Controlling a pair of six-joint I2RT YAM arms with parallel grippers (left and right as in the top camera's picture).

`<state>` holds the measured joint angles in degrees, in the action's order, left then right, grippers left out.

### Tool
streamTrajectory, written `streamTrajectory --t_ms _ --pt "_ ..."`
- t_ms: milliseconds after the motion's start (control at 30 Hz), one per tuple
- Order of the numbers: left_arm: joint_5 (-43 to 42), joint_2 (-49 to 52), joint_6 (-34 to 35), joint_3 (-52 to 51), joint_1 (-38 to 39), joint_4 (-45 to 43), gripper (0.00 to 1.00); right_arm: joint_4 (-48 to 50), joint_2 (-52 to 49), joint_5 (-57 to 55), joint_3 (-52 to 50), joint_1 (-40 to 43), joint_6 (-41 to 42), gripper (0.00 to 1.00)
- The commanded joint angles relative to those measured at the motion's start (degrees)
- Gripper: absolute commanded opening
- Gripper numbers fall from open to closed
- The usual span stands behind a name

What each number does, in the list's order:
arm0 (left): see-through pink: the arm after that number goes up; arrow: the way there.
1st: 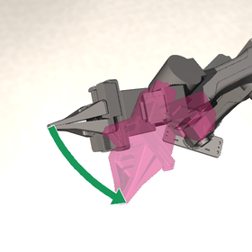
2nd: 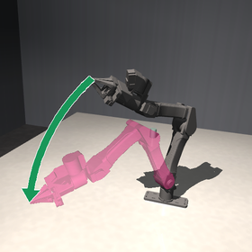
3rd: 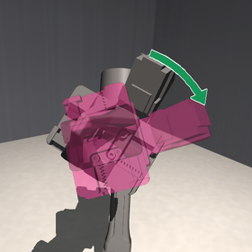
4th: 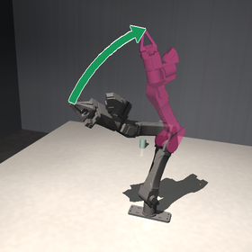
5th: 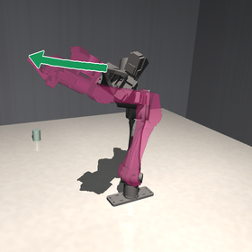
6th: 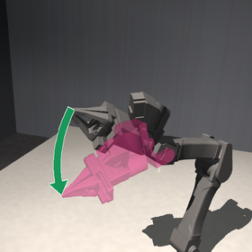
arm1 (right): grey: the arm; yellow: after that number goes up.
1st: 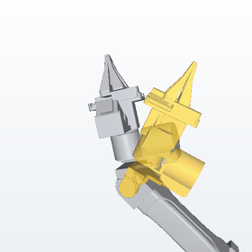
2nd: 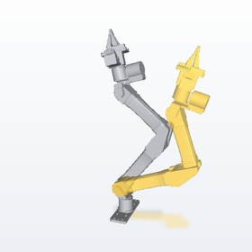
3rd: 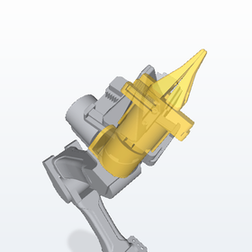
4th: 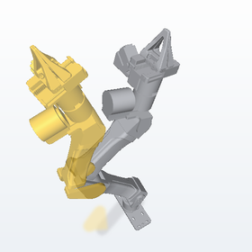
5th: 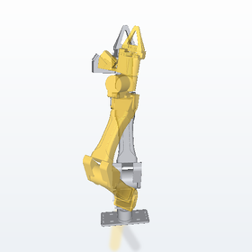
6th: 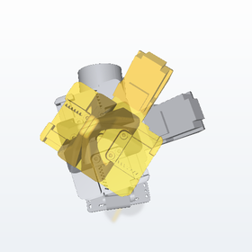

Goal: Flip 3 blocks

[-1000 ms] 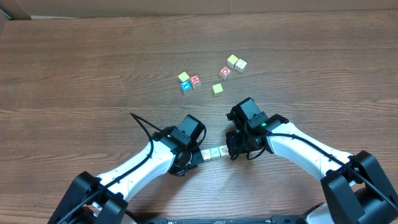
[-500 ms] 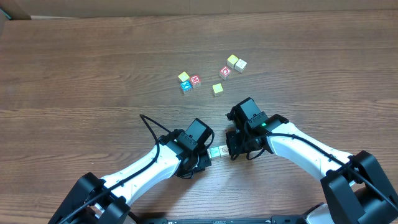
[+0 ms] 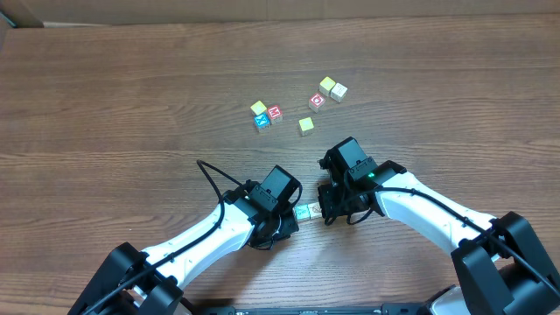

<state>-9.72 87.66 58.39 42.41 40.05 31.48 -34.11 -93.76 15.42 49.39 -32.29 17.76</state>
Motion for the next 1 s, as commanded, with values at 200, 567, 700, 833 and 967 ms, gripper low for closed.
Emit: streamTrajectory --t_ms 200,567,700,833,967 --pt "-0.5 0.3 1.7 0.6 0.2 -0.3 0.04 0.2 0.9 -0.3 -0.4 -0.2 -0.1 0.04" --pt "-0.5 0.3 4.1 0.6 0.2 -1.4 0.04 0.2 0.9 -0.3 -0.4 -0.2 -0.1 0.04" --pt "-0.4 0.3 4.9 0.6 0.2 -1.7 0.04 0.2 0.9 -0.3 -0.4 -0.2 -0.1 0.04" --pt "-0.5 0.3 4.9 0.6 0.2 -1.8 0.04 0.2 0.9 -0.3 -0.4 -0.2 0.1 0.04" --pt "-1.7 0.3 4.5 0.6 0.3 -2.0 0.04 0.2 0.9 -0.3 -0.4 -0.2 0.0 0.04"
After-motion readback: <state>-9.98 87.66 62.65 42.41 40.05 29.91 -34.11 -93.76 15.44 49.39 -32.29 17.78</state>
